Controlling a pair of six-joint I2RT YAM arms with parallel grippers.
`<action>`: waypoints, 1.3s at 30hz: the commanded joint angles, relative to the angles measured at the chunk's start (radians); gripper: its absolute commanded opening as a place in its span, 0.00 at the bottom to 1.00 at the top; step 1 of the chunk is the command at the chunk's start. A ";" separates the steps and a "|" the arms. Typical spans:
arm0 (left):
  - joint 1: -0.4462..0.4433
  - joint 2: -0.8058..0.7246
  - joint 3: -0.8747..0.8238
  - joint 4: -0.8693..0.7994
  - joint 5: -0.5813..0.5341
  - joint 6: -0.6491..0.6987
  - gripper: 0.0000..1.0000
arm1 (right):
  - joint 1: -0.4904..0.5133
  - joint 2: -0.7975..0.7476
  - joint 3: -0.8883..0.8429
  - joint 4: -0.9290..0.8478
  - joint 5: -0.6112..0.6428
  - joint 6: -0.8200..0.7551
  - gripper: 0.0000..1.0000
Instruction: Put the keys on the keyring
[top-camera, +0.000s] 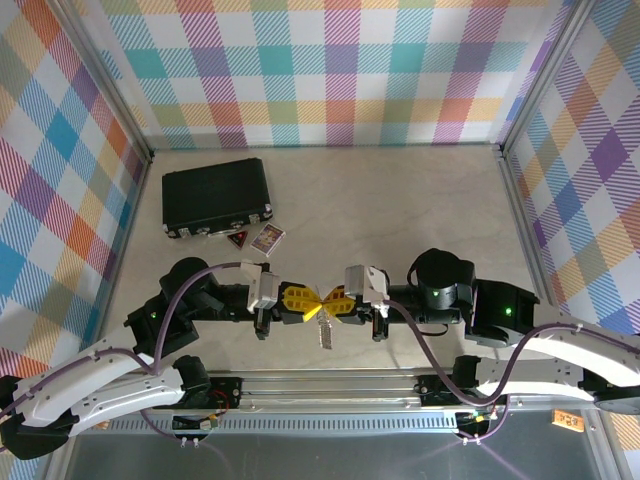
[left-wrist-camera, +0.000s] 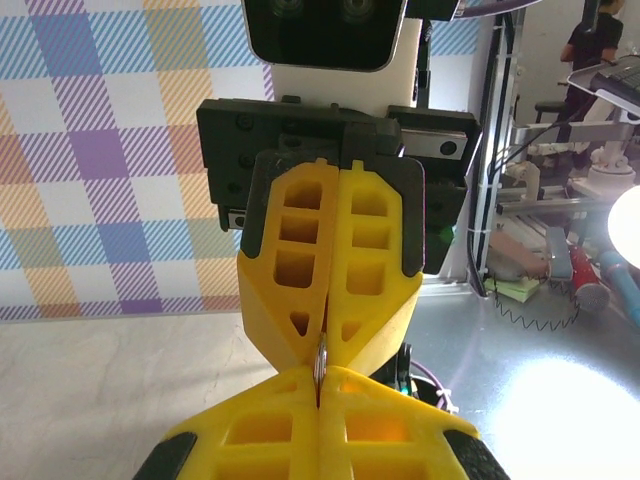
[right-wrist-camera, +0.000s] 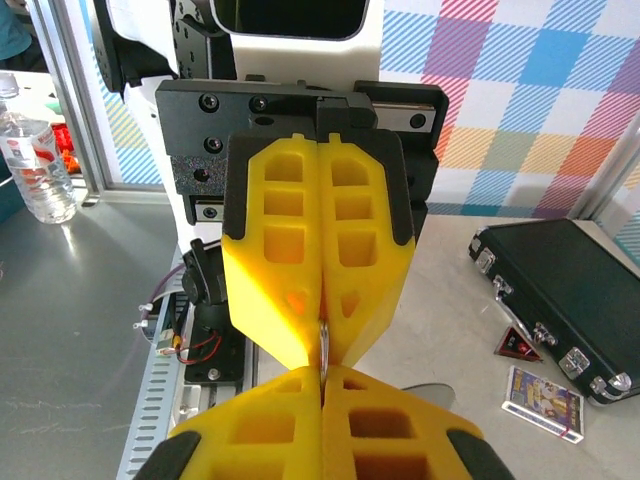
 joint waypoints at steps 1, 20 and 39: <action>-0.003 0.018 0.038 -0.020 -0.082 0.033 0.04 | 0.013 0.030 0.035 -0.051 0.004 -0.031 0.00; -0.003 0.048 0.065 -0.155 -0.225 0.133 0.00 | 0.024 0.189 0.182 -0.278 0.087 -0.082 0.00; -0.003 -0.015 -0.012 0.121 -0.042 -0.041 0.00 | 0.024 0.025 0.033 -0.047 -0.017 -0.021 0.10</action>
